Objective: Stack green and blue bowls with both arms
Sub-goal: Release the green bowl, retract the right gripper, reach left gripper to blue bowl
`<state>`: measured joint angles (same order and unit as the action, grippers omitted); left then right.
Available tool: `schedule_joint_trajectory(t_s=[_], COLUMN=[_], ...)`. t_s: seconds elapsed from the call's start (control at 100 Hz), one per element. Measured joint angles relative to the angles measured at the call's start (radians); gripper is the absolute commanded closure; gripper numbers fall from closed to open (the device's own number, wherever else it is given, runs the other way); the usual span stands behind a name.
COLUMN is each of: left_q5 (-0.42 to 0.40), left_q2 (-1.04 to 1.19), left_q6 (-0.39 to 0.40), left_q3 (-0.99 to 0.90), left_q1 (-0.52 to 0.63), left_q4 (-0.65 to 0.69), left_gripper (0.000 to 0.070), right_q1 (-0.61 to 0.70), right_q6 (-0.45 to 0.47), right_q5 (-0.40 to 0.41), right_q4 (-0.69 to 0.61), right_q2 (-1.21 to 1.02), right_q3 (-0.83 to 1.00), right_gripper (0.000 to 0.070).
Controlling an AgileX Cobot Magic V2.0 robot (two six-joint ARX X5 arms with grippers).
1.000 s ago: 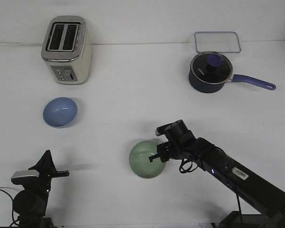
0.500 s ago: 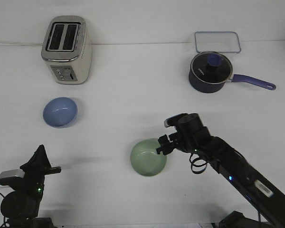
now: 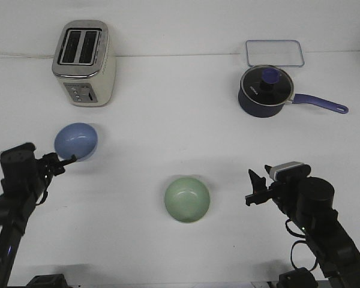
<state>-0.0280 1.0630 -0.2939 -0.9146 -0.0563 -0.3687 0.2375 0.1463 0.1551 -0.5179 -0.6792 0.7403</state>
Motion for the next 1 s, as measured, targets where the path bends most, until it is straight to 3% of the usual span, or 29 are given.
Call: schedule_joint_trajectory(t_s=[0.05, 0.09, 0.36, 0.69, 0.73, 0.77, 0.86, 1.0], left_q5=[0.002, 0.004, 0.005, 0.005, 0.008, 0.013, 0.035, 0.063], left_q2=[0.081, 0.138, 0.395, 0.611, 0.629, 0.643, 0.663, 0.664], left_q6=[0.002, 0.009, 0.049, 0.081, 0.086, 0.09, 0.097, 0.104], left_q3=[-0.054, -0.098, -0.305, -0.317, -0.317, -0.317, -0.317, -0.317], left_q1=[-0.005, -0.009, -0.052, -0.097, -0.098, -0.098, -0.098, -0.098], left_q4=[-0.027, -0.045, -0.129, -0.121, -0.113, -0.108, -0.105, -0.084], left_gripper=[0.0179, 0.0127, 0.0127, 0.0131, 0.017, 0.0279, 0.0698, 0.0689], right_q1=[-0.01, -0.011, -0.01, -0.01, -0.01, -0.01, -0.01, -0.01], right_q6=[0.0, 0.001, 0.008, 0.008, 0.008, 0.008, 0.008, 0.008], right_q5=[0.003, 0.011, 0.029, 0.028, 0.028, 0.028, 0.028, 0.028], right_q4=[-0.001, -0.002, -0.019, -0.017, -0.017, -0.017, -0.017, -0.017], right_q2=[0.031, 0.05, 0.104, 0.106, 0.106, 0.106, 0.106, 0.106], right_q3=[-0.034, -0.057, -0.096, -0.096, -0.096, -0.096, -0.096, -0.096], right_gripper=[0.0363, 0.0363, 0.0363, 0.0363, 0.0363, 0.0363, 0.0363, 0.0363])
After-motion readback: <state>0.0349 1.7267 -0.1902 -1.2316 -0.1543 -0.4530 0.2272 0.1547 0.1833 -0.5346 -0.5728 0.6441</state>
